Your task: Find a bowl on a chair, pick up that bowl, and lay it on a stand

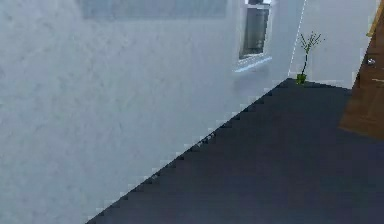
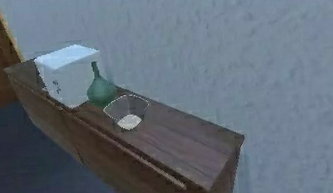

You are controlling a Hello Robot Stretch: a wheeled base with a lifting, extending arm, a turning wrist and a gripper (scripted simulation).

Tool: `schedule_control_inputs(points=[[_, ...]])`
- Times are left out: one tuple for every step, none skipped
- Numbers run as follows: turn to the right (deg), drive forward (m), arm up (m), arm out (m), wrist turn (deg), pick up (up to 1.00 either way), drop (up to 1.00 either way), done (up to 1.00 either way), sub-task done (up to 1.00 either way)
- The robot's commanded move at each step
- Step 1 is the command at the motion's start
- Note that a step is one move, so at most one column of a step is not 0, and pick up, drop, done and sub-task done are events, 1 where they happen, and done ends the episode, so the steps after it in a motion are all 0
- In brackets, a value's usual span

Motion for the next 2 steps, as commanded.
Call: schedule_control_inputs(points=[[24.0, 0.0, 0.0, 0.0, 0.0, 0.0, 0.0, 0.0, 0.0], [0.0, 1.0, 0.0, 0.0, 0.0, 0.0, 0.0, 0.0, 0.0]])
